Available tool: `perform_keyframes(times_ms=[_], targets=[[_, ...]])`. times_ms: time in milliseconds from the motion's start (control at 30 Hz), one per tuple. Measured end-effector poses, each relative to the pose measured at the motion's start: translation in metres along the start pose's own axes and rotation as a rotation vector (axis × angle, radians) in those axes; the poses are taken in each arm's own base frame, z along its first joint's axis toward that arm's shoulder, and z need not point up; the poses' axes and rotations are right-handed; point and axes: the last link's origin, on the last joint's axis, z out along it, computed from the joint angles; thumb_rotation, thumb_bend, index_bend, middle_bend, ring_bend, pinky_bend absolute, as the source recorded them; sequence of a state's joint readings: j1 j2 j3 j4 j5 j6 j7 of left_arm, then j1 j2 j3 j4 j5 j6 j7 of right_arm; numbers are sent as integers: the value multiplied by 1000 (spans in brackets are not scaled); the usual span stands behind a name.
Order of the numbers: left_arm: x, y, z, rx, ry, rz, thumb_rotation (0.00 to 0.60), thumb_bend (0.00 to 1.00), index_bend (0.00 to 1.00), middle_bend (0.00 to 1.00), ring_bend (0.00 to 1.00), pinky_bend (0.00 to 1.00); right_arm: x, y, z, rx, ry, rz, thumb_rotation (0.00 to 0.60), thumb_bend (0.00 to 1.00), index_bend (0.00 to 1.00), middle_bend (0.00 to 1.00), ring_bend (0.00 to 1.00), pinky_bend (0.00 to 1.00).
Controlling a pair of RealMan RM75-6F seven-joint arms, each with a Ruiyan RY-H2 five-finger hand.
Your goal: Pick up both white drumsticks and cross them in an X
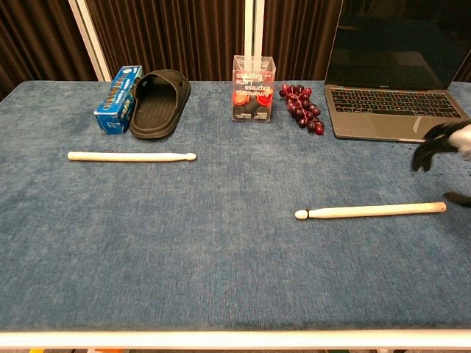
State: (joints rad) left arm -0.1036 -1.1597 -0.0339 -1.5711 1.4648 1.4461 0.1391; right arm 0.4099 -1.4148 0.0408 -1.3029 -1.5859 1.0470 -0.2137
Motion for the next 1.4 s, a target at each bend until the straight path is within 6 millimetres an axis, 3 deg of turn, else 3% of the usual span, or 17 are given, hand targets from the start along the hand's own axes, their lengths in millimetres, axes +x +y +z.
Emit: perform_keyframes(times_ms=[300,1133,1400], targets=[[-4,1,2,-2,-11,-15,600,0,176,179,118,136,-26,-18,10,34,8,-44,600,218,403,420,178,213],[-5,-1,4,2,-10,-25,600,0,176,180,118,136,-38,-10,13,-9,-11,-31,600,238,482,491,229,229],[-4,-2,5,-5,-7,-25,600,0,176,180,118,136,-38,-11,15,-9,-8,-31,600,359,558,550,281,250]])
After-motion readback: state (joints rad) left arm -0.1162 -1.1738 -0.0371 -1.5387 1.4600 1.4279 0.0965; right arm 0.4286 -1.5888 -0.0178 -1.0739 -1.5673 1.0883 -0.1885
